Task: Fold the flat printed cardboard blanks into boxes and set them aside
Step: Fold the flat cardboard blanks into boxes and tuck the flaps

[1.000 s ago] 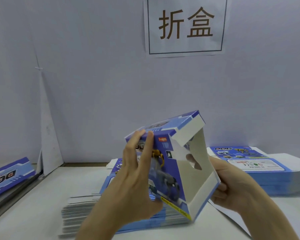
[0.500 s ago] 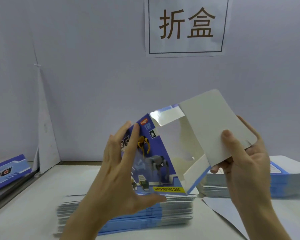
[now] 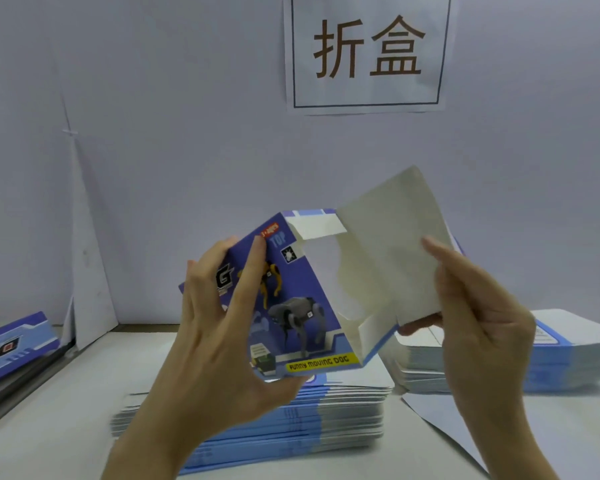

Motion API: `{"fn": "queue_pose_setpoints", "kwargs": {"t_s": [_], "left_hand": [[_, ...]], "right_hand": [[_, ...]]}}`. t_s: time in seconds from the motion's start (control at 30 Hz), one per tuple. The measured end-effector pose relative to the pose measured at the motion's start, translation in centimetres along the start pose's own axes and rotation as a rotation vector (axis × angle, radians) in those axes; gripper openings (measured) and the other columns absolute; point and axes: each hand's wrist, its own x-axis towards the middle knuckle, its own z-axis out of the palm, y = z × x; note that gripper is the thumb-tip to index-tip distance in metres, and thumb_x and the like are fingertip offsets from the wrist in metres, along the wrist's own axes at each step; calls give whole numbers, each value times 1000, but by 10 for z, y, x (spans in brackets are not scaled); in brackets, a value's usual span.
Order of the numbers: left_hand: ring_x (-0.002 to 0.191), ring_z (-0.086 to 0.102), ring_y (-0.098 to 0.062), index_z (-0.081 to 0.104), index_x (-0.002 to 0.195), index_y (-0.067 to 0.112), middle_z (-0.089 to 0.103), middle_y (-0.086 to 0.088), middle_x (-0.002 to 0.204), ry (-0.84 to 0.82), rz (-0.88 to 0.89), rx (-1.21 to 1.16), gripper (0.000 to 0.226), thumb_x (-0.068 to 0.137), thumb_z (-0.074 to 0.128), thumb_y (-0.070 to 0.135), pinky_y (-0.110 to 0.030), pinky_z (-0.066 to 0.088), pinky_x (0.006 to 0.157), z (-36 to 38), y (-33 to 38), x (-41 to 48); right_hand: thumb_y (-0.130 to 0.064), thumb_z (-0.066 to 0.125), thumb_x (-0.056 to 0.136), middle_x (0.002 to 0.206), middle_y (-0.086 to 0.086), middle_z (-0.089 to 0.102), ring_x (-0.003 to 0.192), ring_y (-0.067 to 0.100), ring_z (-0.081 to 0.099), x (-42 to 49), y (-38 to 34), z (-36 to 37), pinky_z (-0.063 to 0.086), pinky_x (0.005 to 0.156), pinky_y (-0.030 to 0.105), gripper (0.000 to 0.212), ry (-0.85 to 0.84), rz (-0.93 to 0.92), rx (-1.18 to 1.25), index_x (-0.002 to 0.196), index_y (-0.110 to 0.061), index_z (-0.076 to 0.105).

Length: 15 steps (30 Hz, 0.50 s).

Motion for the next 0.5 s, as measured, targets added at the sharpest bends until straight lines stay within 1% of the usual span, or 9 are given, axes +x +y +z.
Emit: {"fn": "queue_pose_setpoints", "kwargs": {"t_s": [0.07,0.1,0.13,0.2,0.27,0.33,0.4,0.43,0.5], "left_hand": [[133,34,-35,5,153,21,17,-12,146,-25,-19,17,119,61,66,66,-61,49,89,-6,2,2],[133,34,-37,5,152,20,16,-11,146,-33,-26,19,118,61,65,67,-62,49,89,-7,3,2],[133,34,-38,5,151,20,16,-10,146,-39,-32,24,118,60,66,67,-63,49,89,-8,3,2],[133,33,-39,6,150,21,17,-10,145,-52,-38,39,121,58,70,65,-64,48,89,-9,4,2],[134,28,-34,8,149,20,19,-11,143,-51,-24,55,125,52,76,60,-65,47,90,-8,4,2],[135,23,-26,10,149,20,20,-12,141,-46,-18,64,125,50,76,57,-68,45,90,-8,4,3],[133,23,-22,12,150,21,21,-12,141,-57,-21,69,123,49,75,55,-69,44,90,-7,4,3],[132,26,-24,13,150,22,21,-12,141,-69,-7,75,122,49,75,54,-71,41,93,-5,3,2],[133,29,-29,13,151,23,22,-13,142,-94,42,99,119,50,71,52,-70,24,105,-2,4,1]], "right_hand": [[-27,53,94,117,-6,67,53,18,63,3,-4,3,55,48,25,46,-4,17,31,128,-58,51],[-35,53,92,123,4,64,55,19,64,3,-5,4,56,49,28,49,-6,41,52,132,-61,44],[-39,52,91,121,6,64,54,18,64,3,-5,3,57,47,32,49,-5,55,57,133,-62,41],[-39,48,93,102,-14,68,50,14,65,5,-7,1,54,42,37,39,3,26,-27,128,-57,52],[-38,50,94,96,-23,70,50,12,66,6,-6,-2,53,44,41,31,8,11,-104,120,-48,63],[-48,55,92,99,-24,71,63,11,70,7,-9,-5,57,53,39,28,-11,35,-42,117,-45,66],[-64,57,85,106,-15,73,88,12,72,10,-12,-5,60,71,30,35,-68,129,126,106,-42,74],[-70,58,79,103,-12,75,91,11,71,12,-13,-6,58,73,25,40,-86,212,224,96,-38,76],[-75,65,67,85,-13,74,73,4,68,15,-14,-7,52,59,15,47,-117,343,294,91,-36,73]]}}
